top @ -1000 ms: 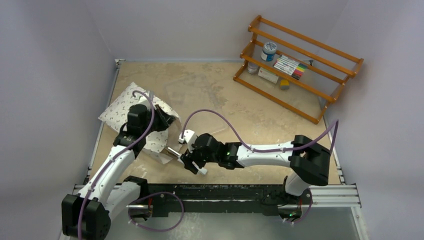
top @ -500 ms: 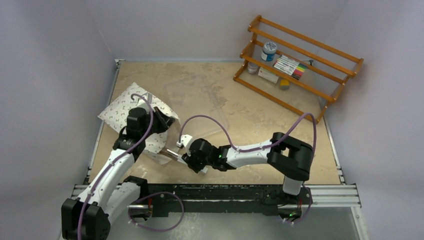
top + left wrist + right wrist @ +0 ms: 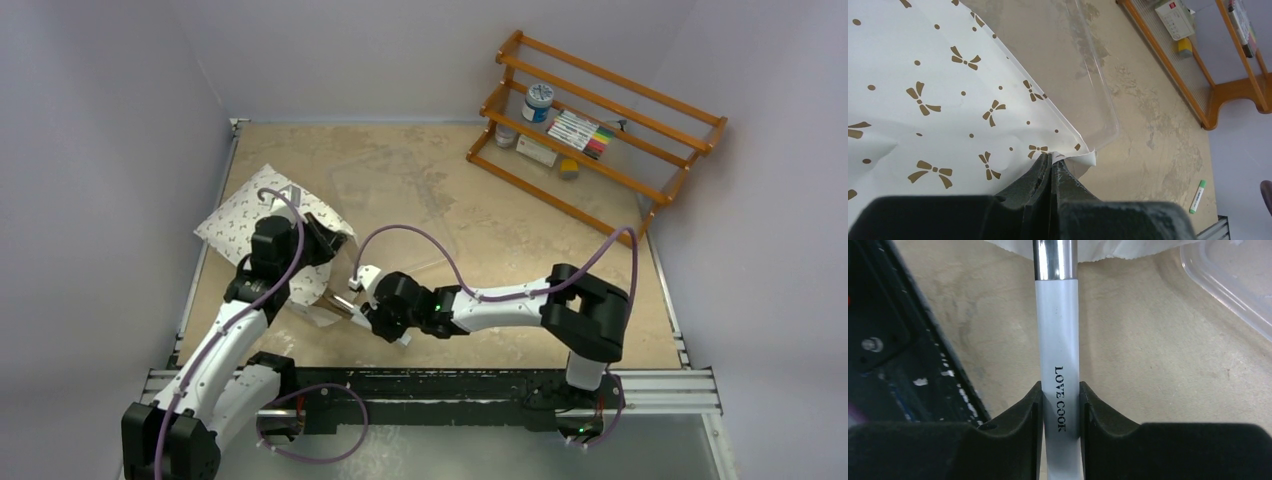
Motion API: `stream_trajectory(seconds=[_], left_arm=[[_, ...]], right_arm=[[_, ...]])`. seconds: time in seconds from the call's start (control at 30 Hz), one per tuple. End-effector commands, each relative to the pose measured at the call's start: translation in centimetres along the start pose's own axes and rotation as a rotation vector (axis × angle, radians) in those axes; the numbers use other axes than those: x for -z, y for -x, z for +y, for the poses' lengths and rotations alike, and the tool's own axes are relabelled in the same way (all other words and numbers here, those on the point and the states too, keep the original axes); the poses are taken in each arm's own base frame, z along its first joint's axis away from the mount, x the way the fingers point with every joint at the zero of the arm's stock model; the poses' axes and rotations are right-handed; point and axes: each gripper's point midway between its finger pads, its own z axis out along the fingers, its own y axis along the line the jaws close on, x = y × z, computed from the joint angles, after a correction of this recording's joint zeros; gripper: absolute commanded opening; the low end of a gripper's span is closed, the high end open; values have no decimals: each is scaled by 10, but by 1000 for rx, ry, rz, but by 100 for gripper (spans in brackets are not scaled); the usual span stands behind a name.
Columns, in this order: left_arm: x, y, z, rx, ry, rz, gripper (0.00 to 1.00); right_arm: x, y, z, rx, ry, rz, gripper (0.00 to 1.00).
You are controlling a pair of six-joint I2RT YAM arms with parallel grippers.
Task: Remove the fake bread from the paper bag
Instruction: Adjust the clamp on the paper bag.
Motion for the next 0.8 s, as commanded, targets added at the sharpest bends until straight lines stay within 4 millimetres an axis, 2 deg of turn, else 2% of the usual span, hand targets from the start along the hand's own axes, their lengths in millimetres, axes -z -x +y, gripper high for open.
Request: stream_trajectory(seconds=[0.0,0.33,0.6,0.77], left_arm=[[6,26,-13,13,-31,-105,0],[12,35,-20,40,-70,-166,0],[11,35,-21,61,-83,-181,0],[6,32,-18,73,-86,-186,0]], right_arm=[[26,48,15,-89,97,-88,29],[30,39,-6,-330,327,-14,26],[18,18,3,-416,449,110,27],[10,4,3,-453,469,172,32]])
